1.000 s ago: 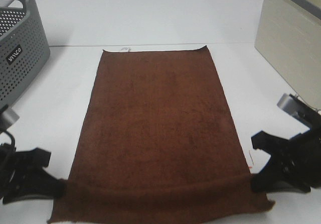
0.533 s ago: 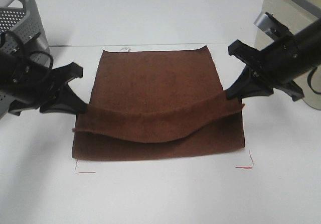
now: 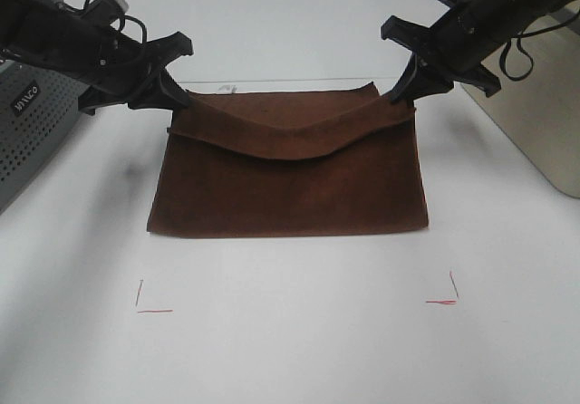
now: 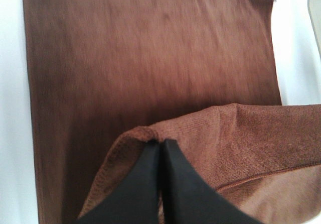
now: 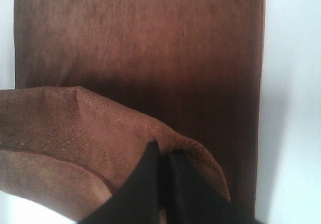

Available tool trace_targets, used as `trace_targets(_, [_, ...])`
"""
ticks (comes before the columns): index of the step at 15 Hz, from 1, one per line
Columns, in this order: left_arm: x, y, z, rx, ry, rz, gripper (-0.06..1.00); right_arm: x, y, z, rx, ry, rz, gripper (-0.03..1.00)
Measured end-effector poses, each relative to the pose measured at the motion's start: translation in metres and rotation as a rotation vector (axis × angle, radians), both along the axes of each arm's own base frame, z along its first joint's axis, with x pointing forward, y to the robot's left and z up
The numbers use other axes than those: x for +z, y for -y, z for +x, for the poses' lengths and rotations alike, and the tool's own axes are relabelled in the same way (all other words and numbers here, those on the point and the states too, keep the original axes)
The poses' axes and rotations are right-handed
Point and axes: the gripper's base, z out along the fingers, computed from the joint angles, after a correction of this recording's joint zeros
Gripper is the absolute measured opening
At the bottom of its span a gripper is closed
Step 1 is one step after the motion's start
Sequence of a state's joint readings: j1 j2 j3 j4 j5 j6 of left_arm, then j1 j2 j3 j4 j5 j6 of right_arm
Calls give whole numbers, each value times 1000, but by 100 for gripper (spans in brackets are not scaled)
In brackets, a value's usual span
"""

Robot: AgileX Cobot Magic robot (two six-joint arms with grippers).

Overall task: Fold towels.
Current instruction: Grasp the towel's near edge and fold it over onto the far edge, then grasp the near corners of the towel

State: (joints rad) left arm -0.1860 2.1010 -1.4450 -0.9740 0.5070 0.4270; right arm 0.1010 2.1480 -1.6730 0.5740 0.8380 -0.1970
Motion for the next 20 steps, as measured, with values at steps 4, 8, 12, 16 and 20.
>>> trace_targets(4, [-10, -1, 34, 35, 123, 64, 0, -7, -2, 44, -11, 117, -16, 0])
trace_targets(8, [-24, -4, 63, 72, 239, 144, 0, -23, -1, 70, -31, 202, -51, 0])
trace_targets(12, [-55, -2, 83, 66, 253, 173, 1, -47, 2, 83, -63, 259, -81, 0])
trace_targets(16, [-62, -2, 86, 49, 277, 206, 30, -45, 3, 87, -73, 298, -86, 19])
trace_targets(20, [-61, -2, 86, 16, 292, 230, 69, -47, 2, 83, -45, 256, -88, 71])
